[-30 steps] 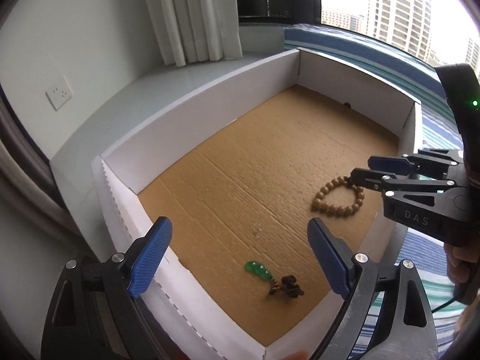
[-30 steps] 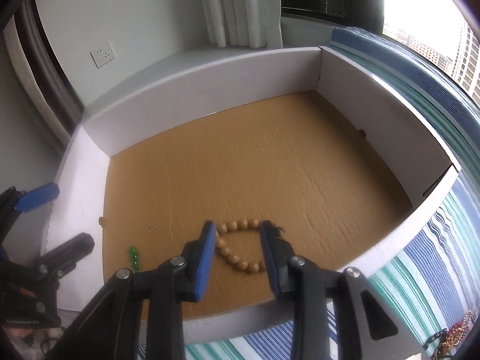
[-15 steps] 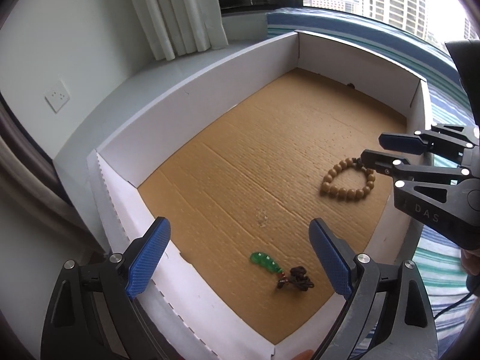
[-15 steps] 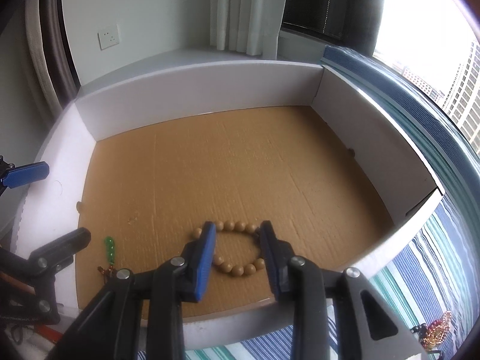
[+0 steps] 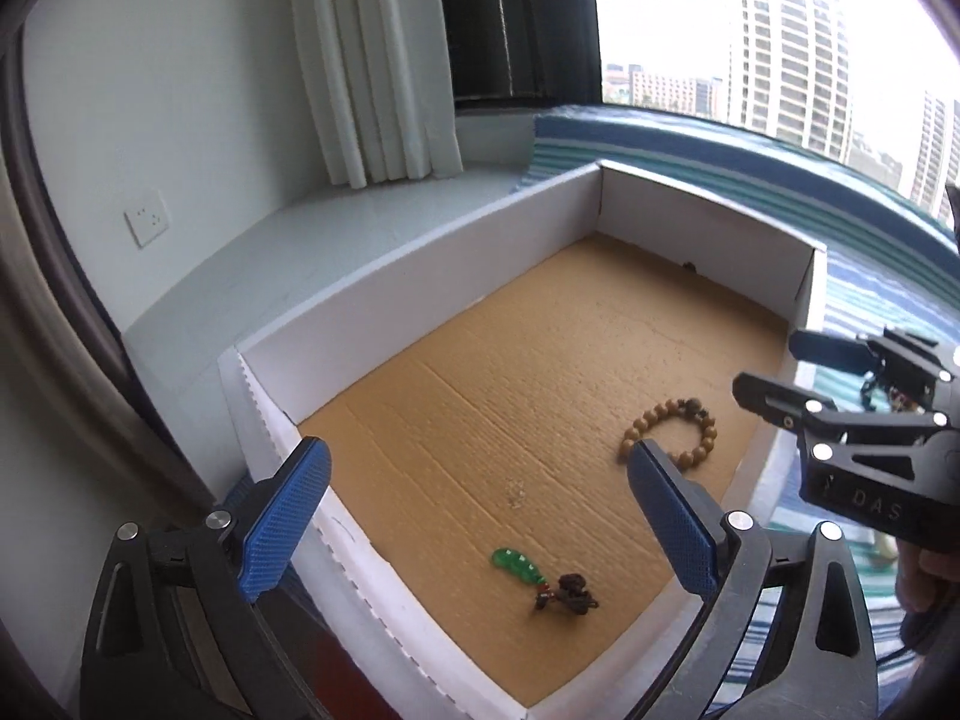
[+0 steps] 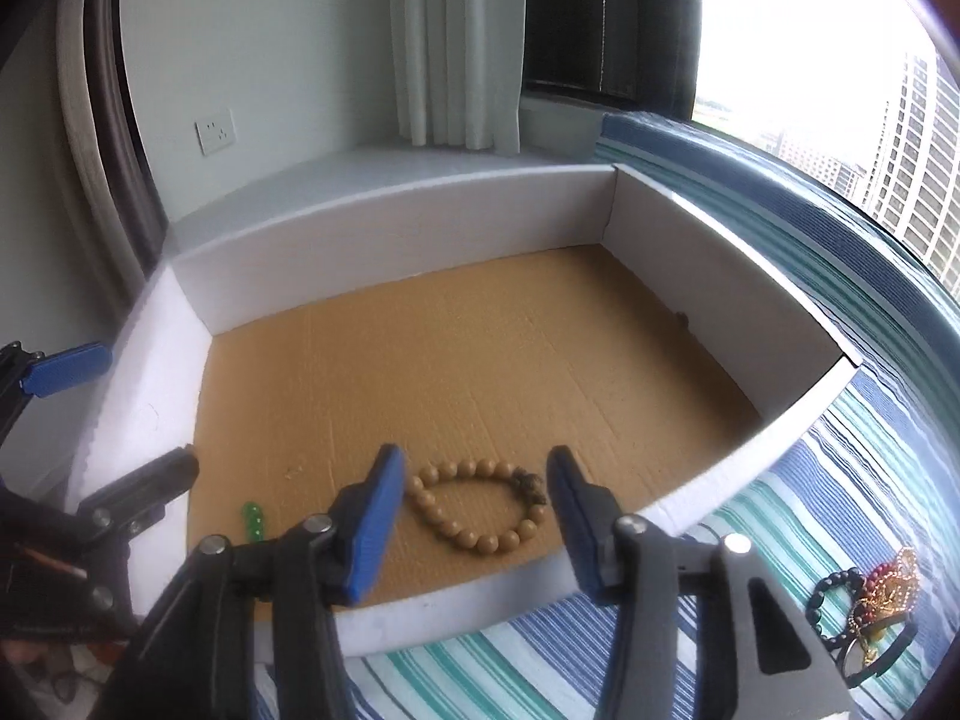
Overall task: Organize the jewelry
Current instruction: 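Move the left tool back over the pale jade bangle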
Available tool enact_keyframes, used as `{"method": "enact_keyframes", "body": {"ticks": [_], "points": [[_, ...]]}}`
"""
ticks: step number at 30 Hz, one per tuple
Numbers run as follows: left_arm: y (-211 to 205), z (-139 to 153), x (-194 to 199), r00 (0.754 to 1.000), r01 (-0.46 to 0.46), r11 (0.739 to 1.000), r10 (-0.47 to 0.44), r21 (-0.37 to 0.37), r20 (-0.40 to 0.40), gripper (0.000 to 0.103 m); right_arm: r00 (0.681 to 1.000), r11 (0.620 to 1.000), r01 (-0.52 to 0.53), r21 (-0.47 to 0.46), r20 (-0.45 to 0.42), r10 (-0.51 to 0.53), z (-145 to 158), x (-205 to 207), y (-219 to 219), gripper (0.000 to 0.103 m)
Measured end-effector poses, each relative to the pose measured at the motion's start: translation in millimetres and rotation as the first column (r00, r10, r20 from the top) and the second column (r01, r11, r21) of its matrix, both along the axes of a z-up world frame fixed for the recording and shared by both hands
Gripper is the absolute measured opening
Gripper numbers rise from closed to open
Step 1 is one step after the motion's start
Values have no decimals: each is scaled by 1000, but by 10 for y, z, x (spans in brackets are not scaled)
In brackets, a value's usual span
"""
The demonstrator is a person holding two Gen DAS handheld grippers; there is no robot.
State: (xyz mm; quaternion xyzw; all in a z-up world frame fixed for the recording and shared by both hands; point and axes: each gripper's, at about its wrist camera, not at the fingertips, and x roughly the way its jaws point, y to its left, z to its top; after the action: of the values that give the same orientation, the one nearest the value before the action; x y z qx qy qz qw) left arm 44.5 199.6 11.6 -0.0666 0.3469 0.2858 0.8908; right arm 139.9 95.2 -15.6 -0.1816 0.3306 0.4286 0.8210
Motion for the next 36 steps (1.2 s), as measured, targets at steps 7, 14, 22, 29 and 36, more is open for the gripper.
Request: {"method": "enact_keyframes", "body": {"ticks": [7,14,22,29,36], "points": [[-477,243,-238,974,173,980,-156,-97,161,102,994,992,103,68,36,-105,169,-333,-868,62],[-1247,-220,-84,916,401,893,-391,-204,88,102,943,943,331,38,30,-332,-30,-700,-2021,75],[-1855,-839,108,846,504,840,-527,-198,-80,102,788,787,615,-58,17,-615,-477,-1007,-3040,81],[-1902,-1197,243,821,508,838,-541,-201,-182,102,675,668,730,-144,6,-737,-865,-1025,-3452,81],[-1894,-1272,220,816,502,836,-543,-223,-200,102,646,640,754,-148,-15,-763,-924,-908,-3508,82]]}}
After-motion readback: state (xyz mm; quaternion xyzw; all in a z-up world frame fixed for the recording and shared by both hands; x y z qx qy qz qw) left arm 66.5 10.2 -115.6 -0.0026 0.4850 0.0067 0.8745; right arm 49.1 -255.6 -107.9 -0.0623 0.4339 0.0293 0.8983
